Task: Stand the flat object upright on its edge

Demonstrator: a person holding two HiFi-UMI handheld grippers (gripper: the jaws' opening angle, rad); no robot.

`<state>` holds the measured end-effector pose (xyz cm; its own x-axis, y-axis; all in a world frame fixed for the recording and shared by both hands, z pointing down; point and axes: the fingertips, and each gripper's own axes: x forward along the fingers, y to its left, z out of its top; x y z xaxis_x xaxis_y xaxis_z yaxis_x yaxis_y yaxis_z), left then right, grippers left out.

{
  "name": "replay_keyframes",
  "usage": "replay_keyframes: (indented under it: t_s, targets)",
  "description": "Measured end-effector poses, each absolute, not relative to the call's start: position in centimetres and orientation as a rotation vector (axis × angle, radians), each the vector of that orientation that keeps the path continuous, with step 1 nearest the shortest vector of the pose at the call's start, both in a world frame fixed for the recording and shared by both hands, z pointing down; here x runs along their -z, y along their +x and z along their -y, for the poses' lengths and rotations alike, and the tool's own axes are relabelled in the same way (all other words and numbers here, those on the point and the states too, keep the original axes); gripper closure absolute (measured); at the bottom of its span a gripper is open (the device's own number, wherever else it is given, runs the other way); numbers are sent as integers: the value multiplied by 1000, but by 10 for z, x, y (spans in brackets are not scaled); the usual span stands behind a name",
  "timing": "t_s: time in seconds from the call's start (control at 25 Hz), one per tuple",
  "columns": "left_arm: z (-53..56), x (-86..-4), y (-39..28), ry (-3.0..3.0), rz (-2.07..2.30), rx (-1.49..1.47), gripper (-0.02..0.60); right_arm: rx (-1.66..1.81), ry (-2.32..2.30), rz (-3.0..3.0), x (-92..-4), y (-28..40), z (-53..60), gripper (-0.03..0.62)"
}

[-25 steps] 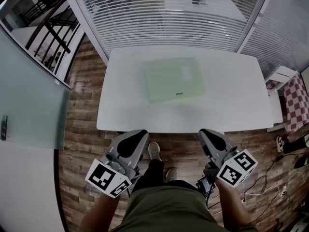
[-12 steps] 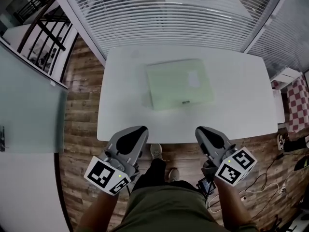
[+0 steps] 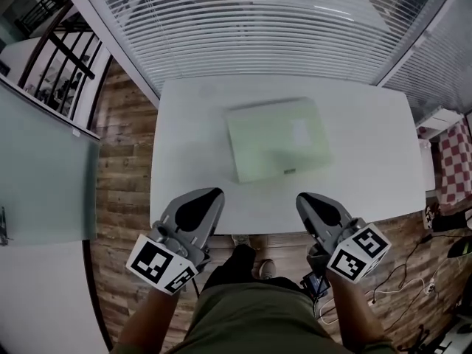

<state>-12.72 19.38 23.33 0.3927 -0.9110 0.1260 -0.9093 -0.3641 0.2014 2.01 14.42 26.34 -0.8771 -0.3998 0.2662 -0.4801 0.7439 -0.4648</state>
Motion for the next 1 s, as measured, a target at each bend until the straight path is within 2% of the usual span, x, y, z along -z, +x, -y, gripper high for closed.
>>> replay_keyframes:
  t_s: [1.0]
  targets:
    - [-125, -247, -182, 2441, 1507, 40, 581, -814, 779, 2715, -279, -39, -90, 583]
